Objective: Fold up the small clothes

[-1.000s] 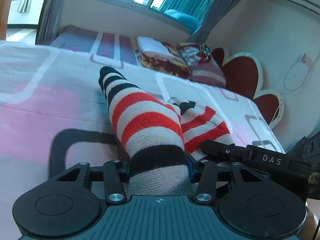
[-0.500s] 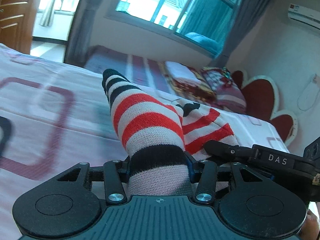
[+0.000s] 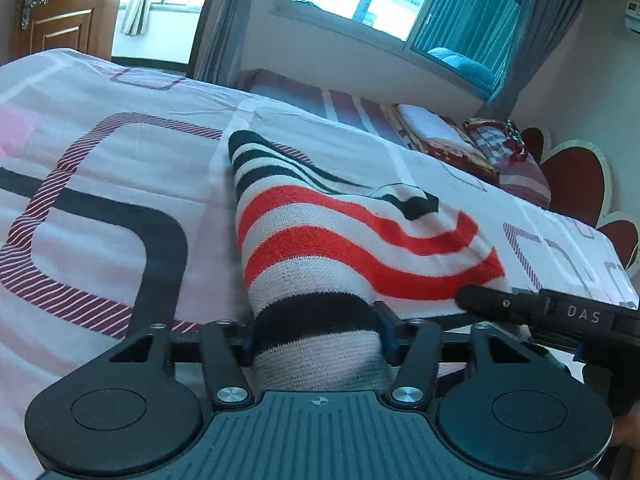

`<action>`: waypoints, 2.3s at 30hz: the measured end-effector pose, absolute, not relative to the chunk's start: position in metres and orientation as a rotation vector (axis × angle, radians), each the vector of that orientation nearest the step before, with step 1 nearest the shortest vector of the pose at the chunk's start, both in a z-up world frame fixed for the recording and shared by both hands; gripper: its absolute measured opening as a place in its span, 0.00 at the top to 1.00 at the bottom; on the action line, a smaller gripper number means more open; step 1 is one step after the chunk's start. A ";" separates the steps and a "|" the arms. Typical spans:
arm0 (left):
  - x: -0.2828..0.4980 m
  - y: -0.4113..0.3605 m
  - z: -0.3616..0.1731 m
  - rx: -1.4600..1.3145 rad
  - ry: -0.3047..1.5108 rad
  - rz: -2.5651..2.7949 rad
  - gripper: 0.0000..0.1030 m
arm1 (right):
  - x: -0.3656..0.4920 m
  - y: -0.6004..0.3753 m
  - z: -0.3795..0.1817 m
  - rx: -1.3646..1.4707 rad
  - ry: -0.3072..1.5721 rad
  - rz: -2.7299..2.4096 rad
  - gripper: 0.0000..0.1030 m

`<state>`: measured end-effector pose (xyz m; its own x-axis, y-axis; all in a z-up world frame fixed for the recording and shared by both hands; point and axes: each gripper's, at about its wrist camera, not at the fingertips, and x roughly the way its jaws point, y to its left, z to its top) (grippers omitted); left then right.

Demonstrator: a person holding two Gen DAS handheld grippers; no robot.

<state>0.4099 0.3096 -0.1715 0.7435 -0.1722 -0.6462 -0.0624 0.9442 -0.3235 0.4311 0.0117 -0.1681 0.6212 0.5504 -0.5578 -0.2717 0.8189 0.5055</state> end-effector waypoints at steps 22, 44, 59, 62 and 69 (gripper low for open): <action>0.344 0.277 -0.164 -0.158 0.717 0.010 0.35 | 0.341 0.056 -0.164 -0.142 0.701 0.438 0.69; 0.323 0.256 -0.171 -0.195 0.843 0.034 0.01 | 0.327 0.077 -0.171 -0.161 0.781 0.277 0.60; 0.310 0.260 -0.176 -0.257 0.908 0.017 0.00 | 0.319 0.069 -0.173 -0.104 0.755 0.284 0.60; 0.307 0.259 -0.171 -0.213 0.889 -0.044 0.00 | 0.318 0.069 -0.173 -0.104 0.755 0.280 0.60; 0.298 0.256 -0.160 -0.113 0.820 0.193 0.00 | 0.317 0.072 -0.174 -0.111 0.751 0.270 0.59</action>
